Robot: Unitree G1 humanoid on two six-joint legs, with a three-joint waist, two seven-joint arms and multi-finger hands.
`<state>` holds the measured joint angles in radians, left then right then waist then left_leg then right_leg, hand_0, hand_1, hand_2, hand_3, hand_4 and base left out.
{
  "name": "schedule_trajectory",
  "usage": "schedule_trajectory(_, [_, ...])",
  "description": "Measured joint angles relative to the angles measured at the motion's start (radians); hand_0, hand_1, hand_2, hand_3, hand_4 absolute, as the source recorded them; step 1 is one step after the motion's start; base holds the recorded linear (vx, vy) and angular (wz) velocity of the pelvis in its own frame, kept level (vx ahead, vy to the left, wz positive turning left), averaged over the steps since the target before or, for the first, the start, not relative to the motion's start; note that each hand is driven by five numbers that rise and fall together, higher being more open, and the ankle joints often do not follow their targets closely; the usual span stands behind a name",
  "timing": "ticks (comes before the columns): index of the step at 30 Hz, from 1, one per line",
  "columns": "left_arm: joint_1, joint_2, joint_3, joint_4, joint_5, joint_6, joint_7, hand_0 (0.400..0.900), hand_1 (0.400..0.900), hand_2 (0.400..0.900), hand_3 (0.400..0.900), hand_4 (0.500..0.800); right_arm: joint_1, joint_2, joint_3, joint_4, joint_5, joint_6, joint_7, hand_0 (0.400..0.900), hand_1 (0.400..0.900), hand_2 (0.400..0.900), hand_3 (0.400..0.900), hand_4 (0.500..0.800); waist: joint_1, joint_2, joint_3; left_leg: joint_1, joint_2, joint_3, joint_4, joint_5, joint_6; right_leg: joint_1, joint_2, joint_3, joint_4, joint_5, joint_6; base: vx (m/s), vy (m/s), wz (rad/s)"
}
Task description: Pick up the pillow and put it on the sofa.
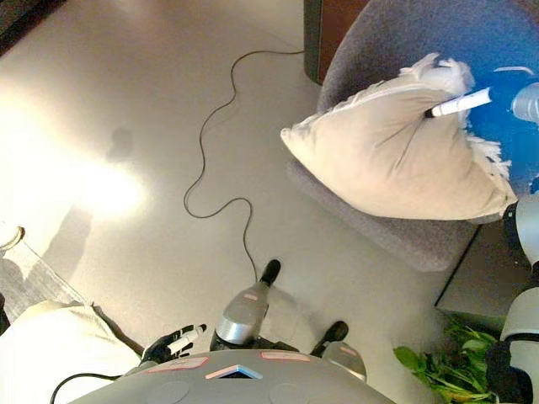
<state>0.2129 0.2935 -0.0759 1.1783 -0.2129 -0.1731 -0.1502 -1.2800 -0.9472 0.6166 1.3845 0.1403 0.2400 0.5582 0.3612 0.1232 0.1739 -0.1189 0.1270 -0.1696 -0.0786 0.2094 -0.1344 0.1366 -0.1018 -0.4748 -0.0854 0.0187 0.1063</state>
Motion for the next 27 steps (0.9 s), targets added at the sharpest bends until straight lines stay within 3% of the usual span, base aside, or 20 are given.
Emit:
schedule_trajectory(4, [0.001,0.0,0.0,-0.019,-0.01,-0.018,-0.009,0.9,0.9,0.9,0.9,0.8,-0.048,-0.02,-0.004,0.03,-0.066,0.054,-0.172,0.9,0.9,0.9,0.9,0.8,-0.001,0.029,0.019,-0.011,0.005,-0.005,0.0,0.005,-0.001,-0.012,0.001,-0.003,0.008,-0.003,-0.003,-0.08,-0.012,-0.01])
schedule_trajectory(7, [0.0,0.004,0.0,-0.028,-0.029,-0.022,-0.01,0.9,0.9,0.9,0.9,0.8,-0.052,-0.032,-0.004,0.03,-0.066,0.079,-0.228,0.9,0.9,0.9,0.9,0.8,-0.006,0.039,0.024,-0.019,0.009,0.002,0.0,0.005,-0.002,-0.026,0.001,0.004,0.016,-0.005,-0.006,0.03,0.006,-0.11])
schedule_trajectory(11, [-0.003,0.005,-0.002,-0.048,-0.03,-0.021,-0.01,0.9,0.9,0.9,0.9,0.8,-0.061,-0.051,-0.004,0.03,-0.074,0.088,-0.269,0.9,0.9,0.9,0.9,0.8,-0.019,0.038,0.026,-0.018,0.008,0.014,0.0,0.005,-0.001,-0.028,-0.002,0.005,0.02,-0.011,-0.006,0.08,0.013,-0.1])
schedule_trajectory(27, [-0.013,0.005,-0.004,-0.04,-0.035,0.009,-0.009,0.9,0.9,0.9,0.9,0.8,-0.084,-0.095,-0.004,0.044,-0.15,0.101,-0.285,0.9,0.9,0.9,0.9,0.8,-0.037,0.029,0.032,0.031,0.01,0.048,0.004,0.002,-0.004,-0.012,-0.018,0.041,0.074,-0.034,-0.006,0.07,0.017,-0.05])
